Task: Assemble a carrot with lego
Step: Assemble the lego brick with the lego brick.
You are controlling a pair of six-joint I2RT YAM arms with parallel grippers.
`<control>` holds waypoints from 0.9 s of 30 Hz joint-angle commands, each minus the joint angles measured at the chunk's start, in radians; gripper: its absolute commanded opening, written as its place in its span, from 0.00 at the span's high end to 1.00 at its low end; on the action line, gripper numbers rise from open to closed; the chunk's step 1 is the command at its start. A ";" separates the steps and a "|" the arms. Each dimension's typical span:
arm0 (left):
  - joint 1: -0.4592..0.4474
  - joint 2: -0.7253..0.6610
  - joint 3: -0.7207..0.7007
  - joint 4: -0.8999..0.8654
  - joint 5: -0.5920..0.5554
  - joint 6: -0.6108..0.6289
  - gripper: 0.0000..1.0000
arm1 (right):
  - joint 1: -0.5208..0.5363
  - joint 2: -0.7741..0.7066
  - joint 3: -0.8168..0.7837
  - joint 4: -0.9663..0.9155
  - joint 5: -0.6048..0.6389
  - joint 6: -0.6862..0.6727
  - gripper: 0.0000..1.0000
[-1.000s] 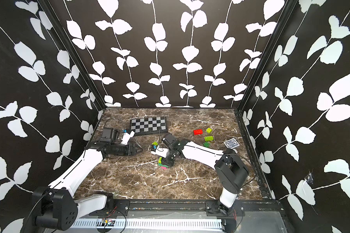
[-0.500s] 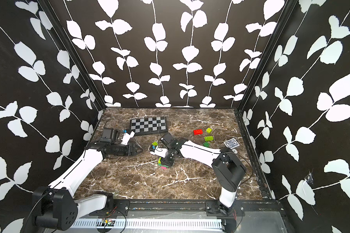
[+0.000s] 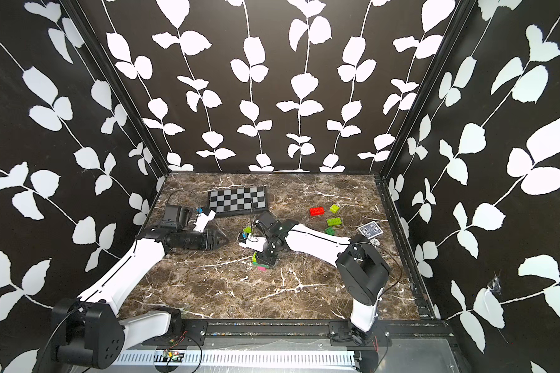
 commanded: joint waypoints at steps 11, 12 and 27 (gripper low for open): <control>0.003 -0.012 -0.020 -0.011 -0.003 0.024 0.39 | 0.025 0.032 -0.036 -0.023 0.036 -0.102 0.78; 0.003 -0.012 -0.018 -0.012 -0.003 0.024 0.39 | 0.026 0.038 -0.028 -0.033 0.036 -0.112 0.78; 0.002 -0.001 -0.007 -0.013 0.007 0.025 0.39 | -0.034 0.002 -0.006 0.003 -0.085 -0.119 0.80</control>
